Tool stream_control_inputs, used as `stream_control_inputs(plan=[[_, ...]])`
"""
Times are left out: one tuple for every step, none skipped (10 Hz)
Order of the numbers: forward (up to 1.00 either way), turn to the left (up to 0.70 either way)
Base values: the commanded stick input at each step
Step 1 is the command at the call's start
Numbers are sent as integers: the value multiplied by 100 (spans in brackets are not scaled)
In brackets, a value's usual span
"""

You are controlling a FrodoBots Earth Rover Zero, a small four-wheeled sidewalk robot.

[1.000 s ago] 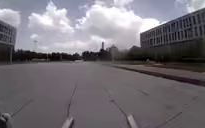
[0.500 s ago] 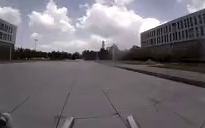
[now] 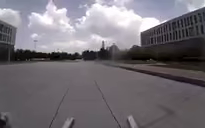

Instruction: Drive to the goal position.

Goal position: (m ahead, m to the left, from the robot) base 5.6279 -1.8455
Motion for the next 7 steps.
stream_control_inputs(plan=[[70,0],[70,0],[70,0],[70,0],[70,0],[70,0],[70,0]])
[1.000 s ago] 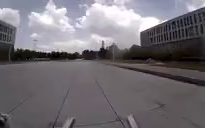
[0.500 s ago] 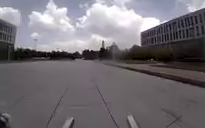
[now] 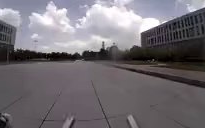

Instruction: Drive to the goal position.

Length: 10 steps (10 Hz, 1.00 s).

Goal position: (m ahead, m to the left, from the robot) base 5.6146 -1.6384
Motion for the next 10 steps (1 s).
stream_control_inputs(plan=[[70,0],[70,0],[70,0],[70,0],[70,0],[70,0],[70,0],[70,0],[70,0],[70,0]])
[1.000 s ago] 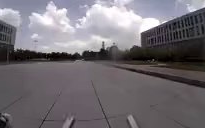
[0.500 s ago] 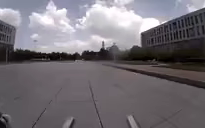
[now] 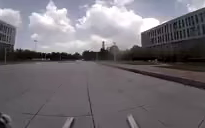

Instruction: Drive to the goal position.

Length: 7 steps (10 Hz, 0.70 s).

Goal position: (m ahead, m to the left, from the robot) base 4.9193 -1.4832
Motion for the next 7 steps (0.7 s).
stream_control_inputs(plan=[[70,0],[70,0],[70,0],[70,0],[70,0],[70,0],[70,0]])
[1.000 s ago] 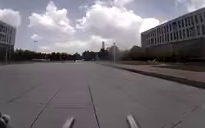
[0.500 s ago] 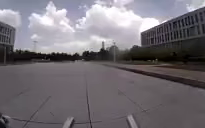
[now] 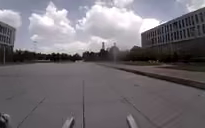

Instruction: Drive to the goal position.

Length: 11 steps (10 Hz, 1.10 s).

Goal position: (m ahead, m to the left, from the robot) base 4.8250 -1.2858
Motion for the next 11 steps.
stream_control_inputs(plan=[[70,0],[70,0],[70,0],[70,0],[70,0],[70,0],[70,0],[70,0],[70,0],[70,0],[70,0]])
